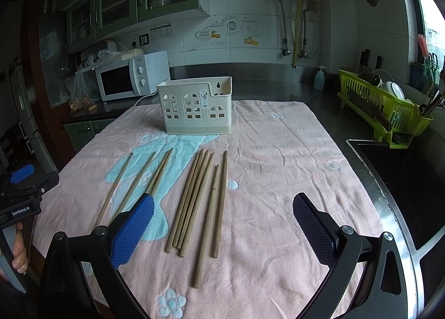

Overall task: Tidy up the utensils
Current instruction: 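Move both tools toward the loose wooden chopsticks on the towel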

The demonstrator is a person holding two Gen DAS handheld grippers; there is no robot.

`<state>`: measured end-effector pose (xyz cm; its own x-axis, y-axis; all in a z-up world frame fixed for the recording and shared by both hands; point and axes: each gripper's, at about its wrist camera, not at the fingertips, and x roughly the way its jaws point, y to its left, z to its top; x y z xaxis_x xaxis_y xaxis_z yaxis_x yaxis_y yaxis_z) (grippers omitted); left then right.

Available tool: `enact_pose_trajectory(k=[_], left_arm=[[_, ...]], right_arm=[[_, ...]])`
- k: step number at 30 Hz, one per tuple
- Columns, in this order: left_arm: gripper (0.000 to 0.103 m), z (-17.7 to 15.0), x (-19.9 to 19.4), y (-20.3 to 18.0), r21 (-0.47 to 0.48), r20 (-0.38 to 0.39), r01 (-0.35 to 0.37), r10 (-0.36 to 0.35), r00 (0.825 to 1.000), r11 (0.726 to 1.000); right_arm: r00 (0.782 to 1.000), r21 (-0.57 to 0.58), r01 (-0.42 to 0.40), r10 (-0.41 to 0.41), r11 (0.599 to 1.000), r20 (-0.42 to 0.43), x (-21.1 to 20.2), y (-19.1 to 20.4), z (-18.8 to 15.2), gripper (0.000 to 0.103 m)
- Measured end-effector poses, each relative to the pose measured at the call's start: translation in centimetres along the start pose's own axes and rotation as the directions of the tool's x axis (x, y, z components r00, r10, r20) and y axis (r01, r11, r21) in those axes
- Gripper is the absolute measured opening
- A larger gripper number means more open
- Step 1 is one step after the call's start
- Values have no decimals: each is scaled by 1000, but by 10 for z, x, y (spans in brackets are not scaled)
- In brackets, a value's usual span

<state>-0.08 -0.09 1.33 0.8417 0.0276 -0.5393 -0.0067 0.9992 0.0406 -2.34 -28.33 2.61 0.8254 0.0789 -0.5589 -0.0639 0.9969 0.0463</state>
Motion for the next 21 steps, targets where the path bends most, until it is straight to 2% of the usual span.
enact_pose_trajectory(k=[8, 21], left_arm=[[98, 2, 3, 0, -2, -4, 10, -10, 1000, 1000], [98, 3, 8, 1, 8, -9, -17, 17, 1000, 1000]], right_arm=[[1000, -2, 0, 0, 1000, 6, 0, 0, 1, 97], [1000, -11, -11, 11, 1000, 5, 6, 1, 2, 97]])
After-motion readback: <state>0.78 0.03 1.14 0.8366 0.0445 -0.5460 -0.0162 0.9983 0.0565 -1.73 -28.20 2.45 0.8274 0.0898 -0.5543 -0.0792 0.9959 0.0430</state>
